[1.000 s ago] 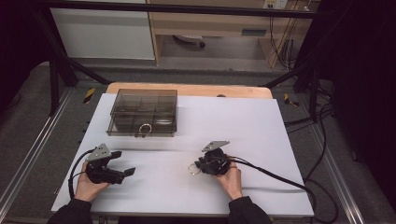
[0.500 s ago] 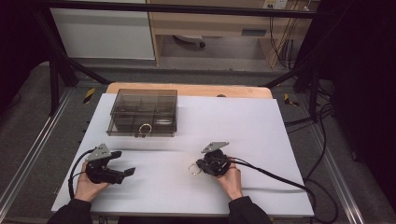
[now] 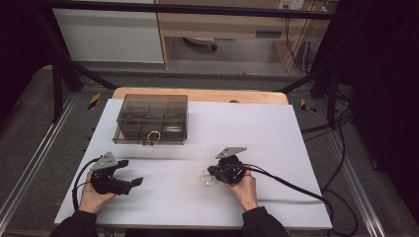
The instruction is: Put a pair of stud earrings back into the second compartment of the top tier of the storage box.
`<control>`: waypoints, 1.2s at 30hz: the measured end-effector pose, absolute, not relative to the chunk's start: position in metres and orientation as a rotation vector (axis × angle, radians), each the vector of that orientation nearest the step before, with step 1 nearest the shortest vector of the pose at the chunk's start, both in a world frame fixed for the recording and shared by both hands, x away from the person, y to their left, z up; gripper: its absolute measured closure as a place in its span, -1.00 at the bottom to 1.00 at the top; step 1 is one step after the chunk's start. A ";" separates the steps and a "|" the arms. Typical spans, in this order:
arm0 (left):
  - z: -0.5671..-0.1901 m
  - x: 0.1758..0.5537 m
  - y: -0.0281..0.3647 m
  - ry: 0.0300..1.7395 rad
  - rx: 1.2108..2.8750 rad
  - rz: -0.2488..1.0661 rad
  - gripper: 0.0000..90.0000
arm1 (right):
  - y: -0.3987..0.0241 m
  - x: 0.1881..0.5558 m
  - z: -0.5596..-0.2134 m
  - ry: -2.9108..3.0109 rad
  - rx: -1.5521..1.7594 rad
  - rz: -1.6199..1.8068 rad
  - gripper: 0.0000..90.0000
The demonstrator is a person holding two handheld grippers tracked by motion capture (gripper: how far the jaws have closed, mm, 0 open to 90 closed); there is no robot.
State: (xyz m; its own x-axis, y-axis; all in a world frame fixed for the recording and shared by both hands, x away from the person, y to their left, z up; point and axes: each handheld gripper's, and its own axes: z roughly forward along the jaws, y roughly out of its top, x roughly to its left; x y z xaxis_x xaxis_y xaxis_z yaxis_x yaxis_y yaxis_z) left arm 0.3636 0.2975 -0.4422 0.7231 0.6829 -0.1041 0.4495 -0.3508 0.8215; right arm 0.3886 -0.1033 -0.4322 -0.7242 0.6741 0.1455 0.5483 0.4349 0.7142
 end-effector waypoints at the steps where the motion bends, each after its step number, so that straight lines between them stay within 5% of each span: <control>1: -0.442 0.364 0.297 0.862 2.005 0.320 -0.87 | -0.104 0.389 -0.430 2.512 1.082 1.174 0.92; 36: -0.442 0.363 0.298 0.861 2.006 0.316 -0.87 | -0.075 0.405 -0.358 2.372 1.024 1.364 0.92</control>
